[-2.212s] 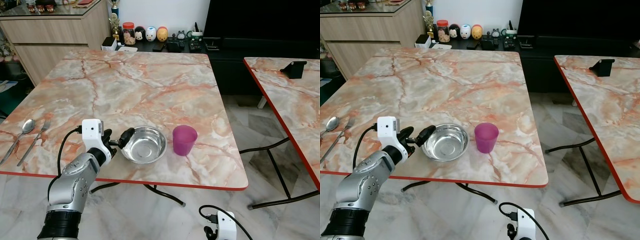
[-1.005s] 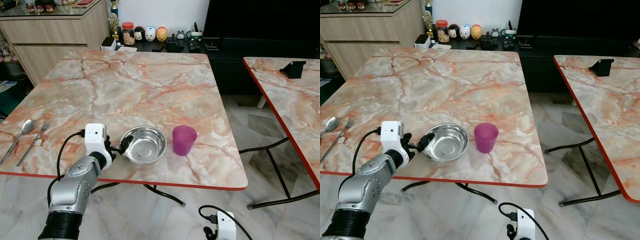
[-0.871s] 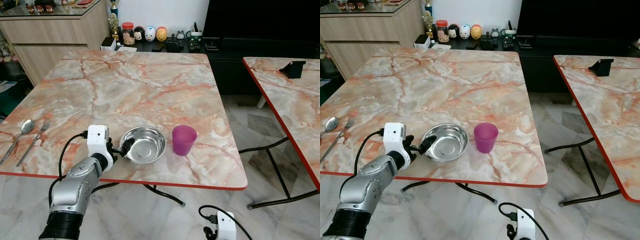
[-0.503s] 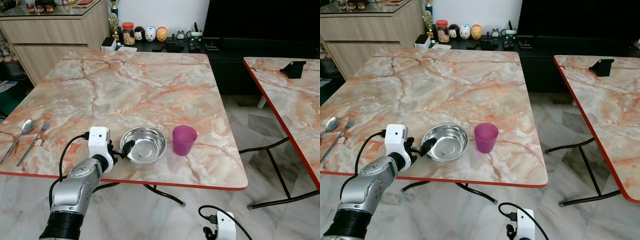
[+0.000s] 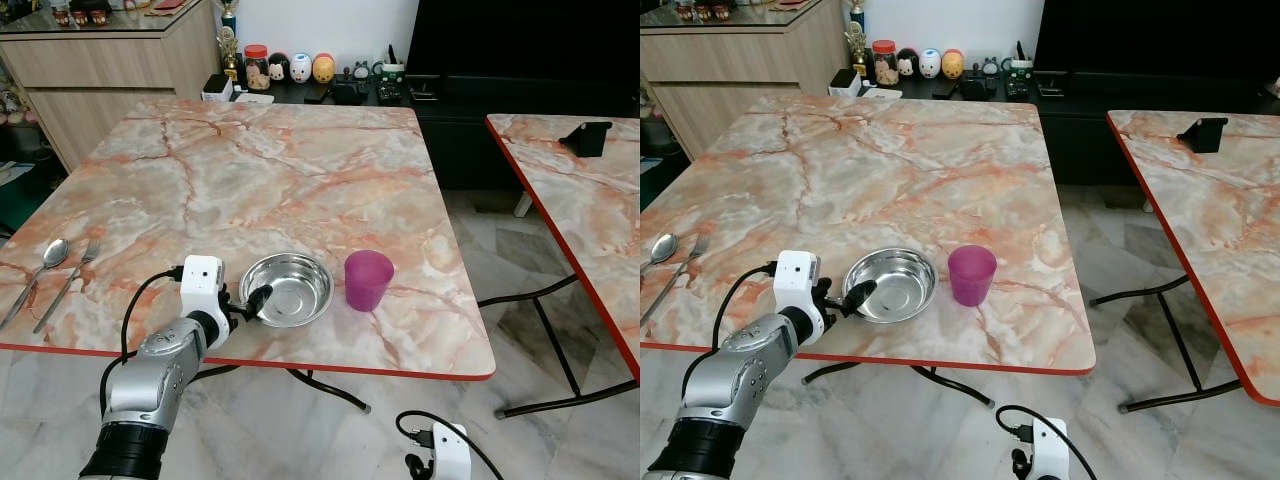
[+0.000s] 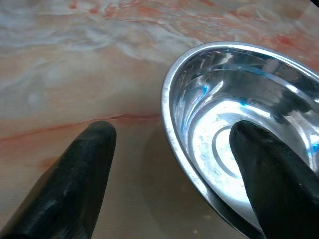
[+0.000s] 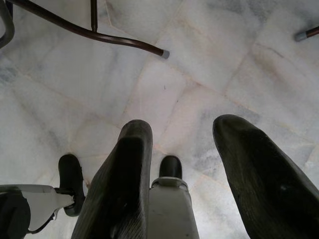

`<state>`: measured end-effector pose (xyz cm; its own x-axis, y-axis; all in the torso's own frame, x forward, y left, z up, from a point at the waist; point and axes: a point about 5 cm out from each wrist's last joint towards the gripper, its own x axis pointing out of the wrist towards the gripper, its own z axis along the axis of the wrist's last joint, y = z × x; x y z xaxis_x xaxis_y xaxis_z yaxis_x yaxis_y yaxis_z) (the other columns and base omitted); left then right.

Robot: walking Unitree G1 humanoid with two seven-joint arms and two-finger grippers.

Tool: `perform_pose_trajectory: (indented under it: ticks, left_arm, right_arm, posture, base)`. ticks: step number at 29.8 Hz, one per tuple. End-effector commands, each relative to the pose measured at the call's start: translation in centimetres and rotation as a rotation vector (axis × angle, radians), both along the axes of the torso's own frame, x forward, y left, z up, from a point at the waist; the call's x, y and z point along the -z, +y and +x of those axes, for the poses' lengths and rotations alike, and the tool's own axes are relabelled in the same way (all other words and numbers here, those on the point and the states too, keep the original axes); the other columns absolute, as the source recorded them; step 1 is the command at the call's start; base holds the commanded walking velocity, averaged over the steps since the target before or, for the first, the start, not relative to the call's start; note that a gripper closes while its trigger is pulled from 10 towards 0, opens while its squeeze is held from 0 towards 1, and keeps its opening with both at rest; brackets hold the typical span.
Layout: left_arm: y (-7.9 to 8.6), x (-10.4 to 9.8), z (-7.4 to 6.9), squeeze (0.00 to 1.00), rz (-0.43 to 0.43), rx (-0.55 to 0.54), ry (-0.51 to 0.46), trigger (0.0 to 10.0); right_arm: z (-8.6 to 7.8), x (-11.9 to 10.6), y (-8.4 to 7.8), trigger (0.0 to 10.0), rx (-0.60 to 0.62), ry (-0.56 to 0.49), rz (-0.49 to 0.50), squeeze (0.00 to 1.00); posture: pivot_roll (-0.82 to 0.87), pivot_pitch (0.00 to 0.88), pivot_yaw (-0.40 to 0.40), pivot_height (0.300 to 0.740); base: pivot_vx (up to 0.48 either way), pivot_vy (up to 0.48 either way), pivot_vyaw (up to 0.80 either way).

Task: Setting the table

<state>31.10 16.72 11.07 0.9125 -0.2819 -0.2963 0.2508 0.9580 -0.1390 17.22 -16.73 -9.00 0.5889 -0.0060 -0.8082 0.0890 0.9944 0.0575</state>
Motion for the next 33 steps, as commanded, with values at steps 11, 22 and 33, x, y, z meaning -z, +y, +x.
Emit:
perform_pose_trajectory:
  ticks: [11, 22, 33]
  left_arm:
    - [0.07, -0.50, 0.19, 0.00, 0.031, -0.001, -0.021, 0.0]
    - [0.22, -0.65, 0.26, 0.00, 0.037, -0.014, -0.028, 0.0]
    - [0.37, -0.75, 0.34, 0.00, 0.047, -0.020, -0.036, 0.0]
  right_arm:
    - [0.07, -0.02, 0.10, 10.0, 0.016, -0.002, 0.005, 0.00]
    - [0.07, -0.02, 0.08, 10.0, 0.014, -0.002, 0.004, 0.00]
    - [0.09, -0.03, 0.06, 10.0, 0.014, -0.003, 0.003, 0.00]
  posture:
    - [0.08, 0.000, -0.010, 0.740]
    - [0.08, 0.000, -0.012, 0.740]
    - [0.08, 0.000, -0.010, 0.740]
  base:
    - [0.000, 0.000, 0.00]
    - [0.000, 0.000, 0.00]
    - [0.000, 0.000, 0.00]
